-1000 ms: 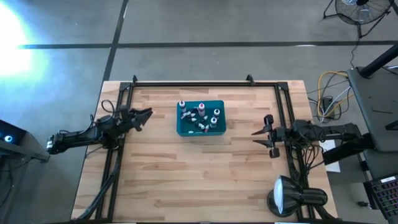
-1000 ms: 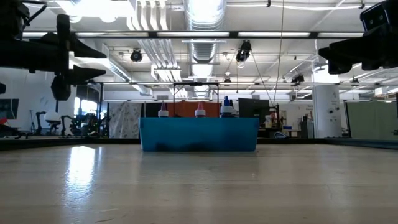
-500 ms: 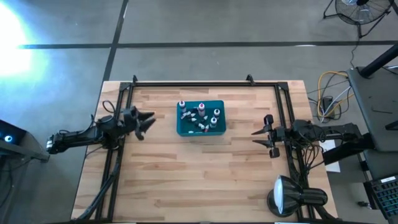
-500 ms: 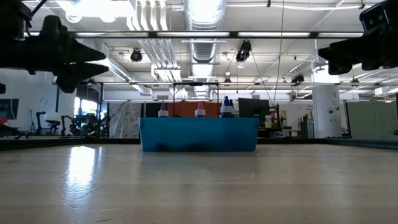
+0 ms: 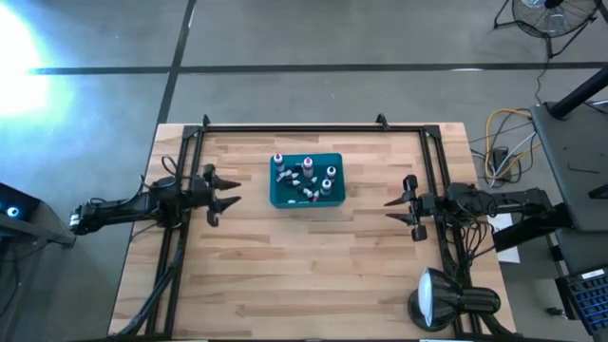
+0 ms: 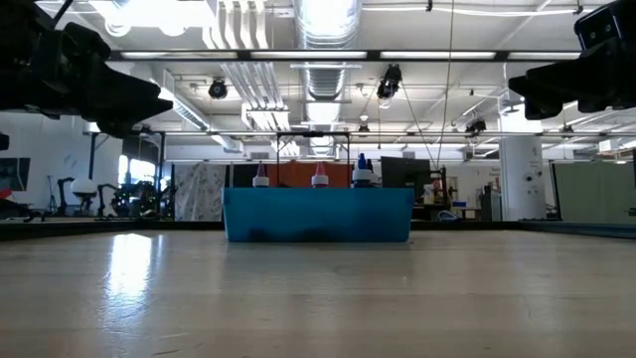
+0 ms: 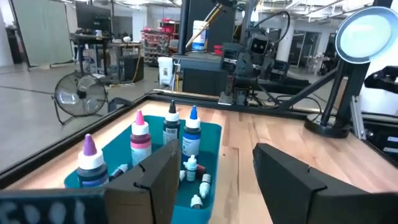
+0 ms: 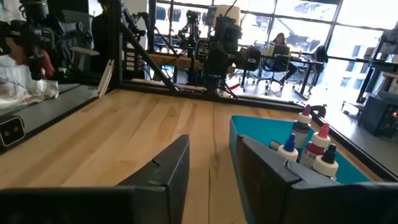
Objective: Pick & Place food coloring
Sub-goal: Return to Home Position
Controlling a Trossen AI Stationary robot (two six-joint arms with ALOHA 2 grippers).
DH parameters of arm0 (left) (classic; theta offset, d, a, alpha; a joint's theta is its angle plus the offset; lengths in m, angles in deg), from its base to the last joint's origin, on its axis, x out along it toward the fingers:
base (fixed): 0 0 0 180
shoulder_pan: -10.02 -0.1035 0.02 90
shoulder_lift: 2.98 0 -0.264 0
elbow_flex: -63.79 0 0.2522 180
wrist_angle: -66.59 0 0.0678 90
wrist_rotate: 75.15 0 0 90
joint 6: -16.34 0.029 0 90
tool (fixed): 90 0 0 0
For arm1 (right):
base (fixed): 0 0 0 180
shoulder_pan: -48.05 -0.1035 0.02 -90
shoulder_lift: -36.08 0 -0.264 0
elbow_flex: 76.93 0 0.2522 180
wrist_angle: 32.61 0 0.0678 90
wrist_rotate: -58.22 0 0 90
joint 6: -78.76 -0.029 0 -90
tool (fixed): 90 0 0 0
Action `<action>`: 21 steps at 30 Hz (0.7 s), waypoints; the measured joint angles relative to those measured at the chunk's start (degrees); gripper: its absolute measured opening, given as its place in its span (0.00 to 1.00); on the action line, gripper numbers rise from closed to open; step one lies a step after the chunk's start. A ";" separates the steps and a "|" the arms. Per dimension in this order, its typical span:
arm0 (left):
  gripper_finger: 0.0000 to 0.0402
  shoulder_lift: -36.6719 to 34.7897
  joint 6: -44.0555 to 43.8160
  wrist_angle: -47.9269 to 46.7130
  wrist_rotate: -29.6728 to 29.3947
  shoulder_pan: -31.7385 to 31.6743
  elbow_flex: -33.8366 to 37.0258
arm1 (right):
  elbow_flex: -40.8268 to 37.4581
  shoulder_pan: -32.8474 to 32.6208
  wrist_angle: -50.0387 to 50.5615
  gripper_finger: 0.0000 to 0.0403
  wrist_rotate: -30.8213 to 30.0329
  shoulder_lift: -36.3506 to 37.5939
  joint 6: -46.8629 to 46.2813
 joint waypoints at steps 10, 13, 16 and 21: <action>0.44 0.00 -0.16 0.91 -0.12 -0.04 0.07 | 0.00 0.00 0.00 0.33 0.00 0.00 0.01; 0.44 0.00 -0.20 0.93 -0.13 -0.04 0.07 | 0.00 0.00 0.00 0.32 0.00 0.00 0.02; 0.44 0.00 -0.22 0.95 -0.13 -0.04 0.09 | 0.00 0.00 0.00 0.31 0.00 0.00 0.02; 0.44 0.00 -0.22 0.98 -0.15 -0.04 0.09 | 0.00 0.00 0.00 0.30 0.02 0.00 0.02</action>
